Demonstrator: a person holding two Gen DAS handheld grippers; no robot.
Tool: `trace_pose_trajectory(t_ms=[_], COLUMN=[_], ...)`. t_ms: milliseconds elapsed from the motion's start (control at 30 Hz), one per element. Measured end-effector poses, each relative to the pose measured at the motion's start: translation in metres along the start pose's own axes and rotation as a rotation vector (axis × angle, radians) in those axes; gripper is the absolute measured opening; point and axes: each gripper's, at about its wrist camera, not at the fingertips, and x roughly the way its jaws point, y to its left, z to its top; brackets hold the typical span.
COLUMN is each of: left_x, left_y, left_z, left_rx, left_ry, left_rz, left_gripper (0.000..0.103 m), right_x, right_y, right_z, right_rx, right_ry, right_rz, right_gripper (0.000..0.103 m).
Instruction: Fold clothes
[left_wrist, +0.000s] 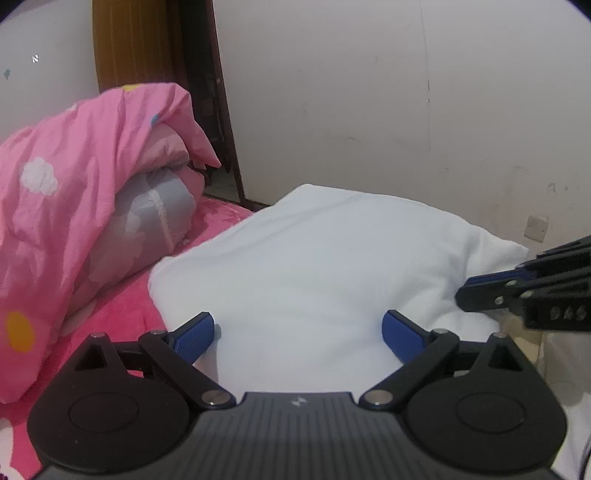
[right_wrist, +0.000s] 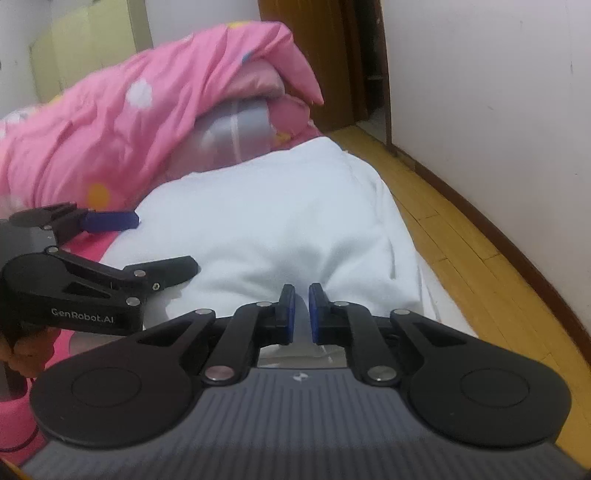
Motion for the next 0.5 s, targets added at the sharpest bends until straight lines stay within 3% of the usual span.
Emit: trace_pose_trajectory(t_ms=[133, 300, 400, 500], left_x=[-0.001, -0.002, -0.002, -0.013], left_y=[-0.001, -0.003, -0.005, -0.008], left_z=[0.0, 0.002, 0.002, 0.001], left_rx=[0.005, 0.01, 0.024, 0.045], left_ry=[0.005, 0.009, 0.015, -0.012], left_rz=[0.01, 0.024, 0.032, 0.033], left_gripper=[0.098, 0.098, 0.098, 0.095], right_x=[-0.01, -0.027, -0.004, -0.002], right_y=[0.003, 0.008, 0.009, 0.003], right_z=[0.003, 0.003, -0.007, -0.009], right_rx=[0.002, -0.011, -0.031, 0.011], right_ry=[-0.011, -0.085, -0.018, -0.035], right_rz=[-0.012, 0.035, 0.017, 0.035], right_gripper=[0.008, 0.008, 0.008, 0.008])
